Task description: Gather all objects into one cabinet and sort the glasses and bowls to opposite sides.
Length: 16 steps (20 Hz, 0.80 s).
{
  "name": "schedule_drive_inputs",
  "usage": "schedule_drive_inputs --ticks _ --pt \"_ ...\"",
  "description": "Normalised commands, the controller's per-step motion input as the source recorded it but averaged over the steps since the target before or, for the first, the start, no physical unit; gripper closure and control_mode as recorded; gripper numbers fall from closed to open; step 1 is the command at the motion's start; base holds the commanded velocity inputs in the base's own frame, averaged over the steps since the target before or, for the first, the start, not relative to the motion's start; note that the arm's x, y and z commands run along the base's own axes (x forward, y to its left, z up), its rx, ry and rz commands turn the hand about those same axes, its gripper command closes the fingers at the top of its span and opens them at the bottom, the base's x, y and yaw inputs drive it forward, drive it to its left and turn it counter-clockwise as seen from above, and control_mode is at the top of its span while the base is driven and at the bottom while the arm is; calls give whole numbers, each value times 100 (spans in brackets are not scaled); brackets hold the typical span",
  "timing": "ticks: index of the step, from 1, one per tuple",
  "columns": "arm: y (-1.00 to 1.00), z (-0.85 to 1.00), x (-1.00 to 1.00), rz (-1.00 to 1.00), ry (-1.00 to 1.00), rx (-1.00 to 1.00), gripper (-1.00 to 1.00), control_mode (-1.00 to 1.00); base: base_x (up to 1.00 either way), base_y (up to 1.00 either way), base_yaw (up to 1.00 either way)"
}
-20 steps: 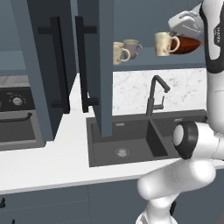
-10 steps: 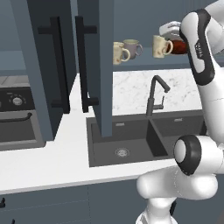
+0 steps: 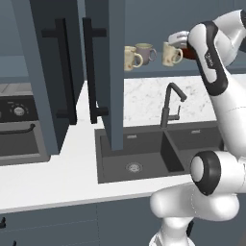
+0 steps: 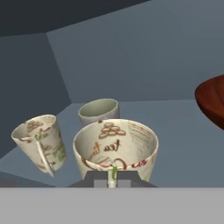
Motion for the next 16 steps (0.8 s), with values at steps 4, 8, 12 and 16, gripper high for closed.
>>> schedule_drive_inputs --ticks 4,8,12,16 --pt "0 -7 51 3 -4 0 100 -100 0 0 0" --pt "-3 -3 57 3 -2 0 100 -100 0 0 0" --pt "-3 -6 48 5 -4 0 100 -100 0 0 0" --pt "0 -6 38 5 -6 0 100 -100 0 0 0"
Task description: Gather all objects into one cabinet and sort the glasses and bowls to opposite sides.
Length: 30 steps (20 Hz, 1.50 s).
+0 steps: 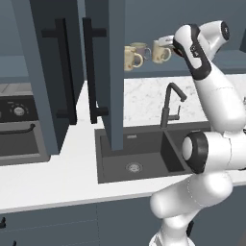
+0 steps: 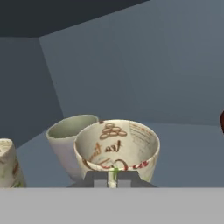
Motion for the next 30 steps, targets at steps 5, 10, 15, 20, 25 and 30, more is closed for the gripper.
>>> schedule_drive_inputs --ticks 5,10,15,20,25,30 --pt "-7 0 4 2 -3 -1 -100 -100 0 0 0" --pt "-49 19 -51 1 0 -1 -100 -100 0 0 0" --pt "-48 48 -96 1 0 1 -100 -100 0 0 0" --pt "-47 29 -100 0 0 0 -100 -100 0 0 0" --pt "-62 0 -100 0 -11 0 -100 -100 0 0 0" --pt "-61 2 -100 0 0 -1 -100 -100 0 0 0"
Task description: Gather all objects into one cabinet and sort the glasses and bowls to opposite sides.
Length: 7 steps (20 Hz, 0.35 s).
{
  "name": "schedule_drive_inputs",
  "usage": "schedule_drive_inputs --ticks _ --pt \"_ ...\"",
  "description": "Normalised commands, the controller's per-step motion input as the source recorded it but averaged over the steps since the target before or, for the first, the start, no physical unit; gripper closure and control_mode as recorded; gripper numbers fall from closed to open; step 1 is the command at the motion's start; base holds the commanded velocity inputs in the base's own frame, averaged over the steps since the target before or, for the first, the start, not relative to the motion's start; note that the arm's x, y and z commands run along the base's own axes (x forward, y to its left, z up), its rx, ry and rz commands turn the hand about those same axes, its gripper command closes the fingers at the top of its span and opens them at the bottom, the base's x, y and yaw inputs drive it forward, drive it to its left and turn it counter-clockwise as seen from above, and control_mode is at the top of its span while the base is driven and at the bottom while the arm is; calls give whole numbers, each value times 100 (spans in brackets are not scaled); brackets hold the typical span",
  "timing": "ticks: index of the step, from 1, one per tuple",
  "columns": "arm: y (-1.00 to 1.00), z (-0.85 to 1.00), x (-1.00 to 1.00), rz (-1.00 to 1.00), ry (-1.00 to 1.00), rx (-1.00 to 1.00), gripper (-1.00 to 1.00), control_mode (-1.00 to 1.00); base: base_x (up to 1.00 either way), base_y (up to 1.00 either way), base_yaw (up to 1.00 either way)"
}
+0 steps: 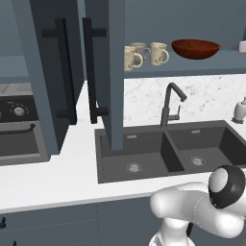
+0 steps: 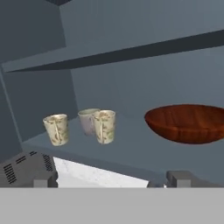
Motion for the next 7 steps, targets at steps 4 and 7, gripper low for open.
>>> schedule_drive_inputs --ticks 4,7 --pt "-65 10 -100 0 0 -2 -100 -100 0 0 0" --pt "-69 10 -100 0 0 -3 -100 -100 0 0 0"
